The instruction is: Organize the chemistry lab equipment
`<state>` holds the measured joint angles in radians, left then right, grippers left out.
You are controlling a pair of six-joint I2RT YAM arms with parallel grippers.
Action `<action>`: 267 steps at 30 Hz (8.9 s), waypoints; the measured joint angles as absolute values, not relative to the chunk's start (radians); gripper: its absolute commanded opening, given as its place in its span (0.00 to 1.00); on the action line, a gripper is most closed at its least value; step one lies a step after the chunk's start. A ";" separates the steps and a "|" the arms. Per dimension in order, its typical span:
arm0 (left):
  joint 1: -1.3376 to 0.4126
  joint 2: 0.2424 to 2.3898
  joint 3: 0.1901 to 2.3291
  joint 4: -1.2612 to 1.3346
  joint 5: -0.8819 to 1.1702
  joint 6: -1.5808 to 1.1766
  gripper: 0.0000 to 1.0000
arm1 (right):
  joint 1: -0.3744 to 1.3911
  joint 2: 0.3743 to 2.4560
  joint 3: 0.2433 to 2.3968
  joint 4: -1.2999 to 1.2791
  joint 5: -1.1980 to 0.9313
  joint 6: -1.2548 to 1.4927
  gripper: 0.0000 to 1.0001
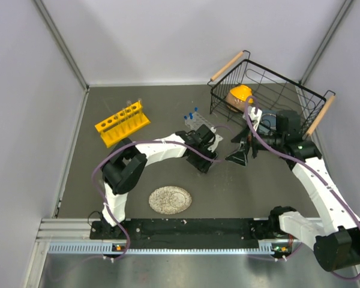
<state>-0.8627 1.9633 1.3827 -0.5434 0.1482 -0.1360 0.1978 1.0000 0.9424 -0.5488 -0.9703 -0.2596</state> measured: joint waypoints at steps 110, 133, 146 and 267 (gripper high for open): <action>-0.934 1.047 0.796 0.049 -0.128 -0.785 0.75 | 0.471 1.170 0.690 0.094 -0.973 0.395 0.09; -0.935 1.302 1.040 -0.217 -0.075 -0.783 0.28 | 0.490 1.167 0.691 0.042 -0.949 0.339 0.09; -0.936 1.236 1.041 -0.252 -0.099 -0.760 0.15 | 0.507 1.165 0.736 0.009 -0.945 0.274 0.46; -0.012 1.528 0.936 0.187 -0.419 -0.162 0.20 | 0.499 1.168 0.867 -0.422 -0.943 -0.262 0.85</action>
<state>-0.0120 1.5280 0.9363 0.1875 -0.4187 -0.1619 0.4988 1.1675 0.8665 -0.4217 -0.9432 -0.2619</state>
